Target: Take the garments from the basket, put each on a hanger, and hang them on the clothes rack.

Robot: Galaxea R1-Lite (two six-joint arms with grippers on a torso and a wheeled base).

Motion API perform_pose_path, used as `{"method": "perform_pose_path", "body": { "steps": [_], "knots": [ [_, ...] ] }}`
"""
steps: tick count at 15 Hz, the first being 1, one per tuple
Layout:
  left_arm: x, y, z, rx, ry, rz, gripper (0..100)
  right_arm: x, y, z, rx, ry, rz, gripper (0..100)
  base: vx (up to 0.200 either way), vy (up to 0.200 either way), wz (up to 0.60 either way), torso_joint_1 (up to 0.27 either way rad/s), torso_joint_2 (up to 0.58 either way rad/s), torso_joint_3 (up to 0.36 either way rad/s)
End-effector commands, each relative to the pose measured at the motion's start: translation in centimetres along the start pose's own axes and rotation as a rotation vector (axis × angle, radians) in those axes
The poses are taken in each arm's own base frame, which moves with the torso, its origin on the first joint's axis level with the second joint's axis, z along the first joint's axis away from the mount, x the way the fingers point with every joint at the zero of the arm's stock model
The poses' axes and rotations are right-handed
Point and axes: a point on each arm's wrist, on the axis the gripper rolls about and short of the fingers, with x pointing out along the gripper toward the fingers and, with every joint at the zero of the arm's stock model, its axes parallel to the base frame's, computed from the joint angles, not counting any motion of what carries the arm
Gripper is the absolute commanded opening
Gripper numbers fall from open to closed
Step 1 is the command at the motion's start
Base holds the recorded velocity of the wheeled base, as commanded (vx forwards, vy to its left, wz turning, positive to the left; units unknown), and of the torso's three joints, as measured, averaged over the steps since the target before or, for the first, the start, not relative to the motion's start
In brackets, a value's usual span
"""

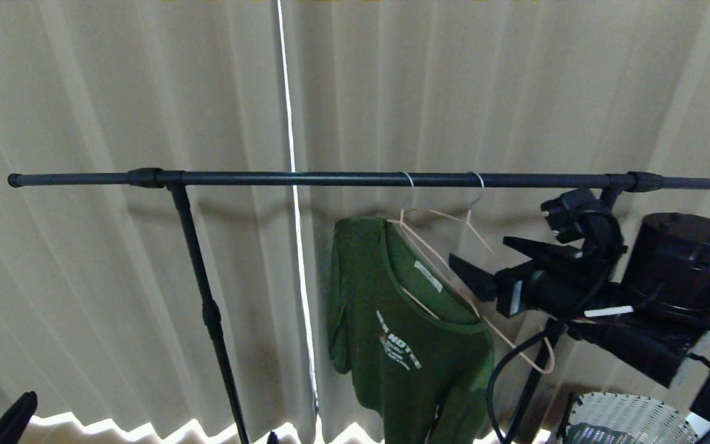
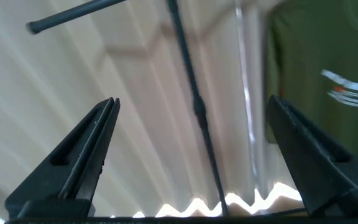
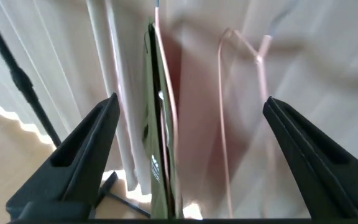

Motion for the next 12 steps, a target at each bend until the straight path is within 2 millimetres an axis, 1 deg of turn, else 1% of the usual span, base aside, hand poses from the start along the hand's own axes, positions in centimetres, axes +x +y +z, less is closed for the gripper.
{"method": "perform_pose_path", "body": {
  "steps": [1,2,3,5,6,7,8,9,11,12],
  "knots": [
    [-1.2,-0.1,-1.0,-0.027,-0.015,0.086,100,-8.3,-1.2,1.4,0.007,-0.147,-0.013,100,0.0,0.0,0.0,0.0,0.0,0.0],
    [-2.2,-0.1,-1.7,-0.03,-0.023,0.138,100,-10.8,-2.0,1.0,-0.004,-0.179,-0.047,100,0.0,0.0,0.0,0.0,0.0,0.0],
    [-3.3,-0.2,-2.2,-0.032,-0.022,0.18,100,-12.7,-3.1,0.4,-0.02,-0.185,-0.11,100,0.0,0.0,0.0,0.0,0.0,0.0],
    [-5.5,-0.3,-2.9,-0.031,-0.005,0.186,100,-15.5,-4.4,-1.5,-0.021,-0.136,-0.22,100,0.0,0.0,0.0,0.0,0.0,0.0],
    [-6.0,-0.5,-3.4,-0.042,0.026,0.186,100,-16.9,-4.7,-2.6,-0.017,-0.087,-0.272,100,0.0,0.0,0.0,0.0,0.0,0.0],
    [-6.1,-0.6,-3.7,-0.084,0.04,0.211,100,-18.6,-4.9,-3.7,-0.01,-0.024,-0.319,100,0.0,0.0,0.0,0.0,0.0,0.0],
    [-6.1,-0.6,-3.8,-0.099,0.049,0.213,100,-19.6,-4.8,-4.3,-0.006,0.007,-0.337,100,0.0,0.0,0.0,0.0,0.0,0.0],
    [-5.9,-0.8,-4.3,-0.128,0.081,0.213,100,-22.0,-4.4,-5.8,0.003,0.093,-0.363,100,0.0,0.0,0.0,0.0,0.0,0.0],
    [-6.0,-1.0,-4.7,-0.161,0.116,0.233,100,-25.3,-3.5,-7.8,0.014,0.168,-0.371,100,0.0,0.0,0.0,0.0,0.0,0.0],
    [-6.0,-1.1,-4.9,-0.162,0.129,0.232,100,-26.3,-3.3,-8.6,0.016,0.174,-0.37,100,0.0,0.0,0.0,0.0,0.0,0.0]
  ]
}}
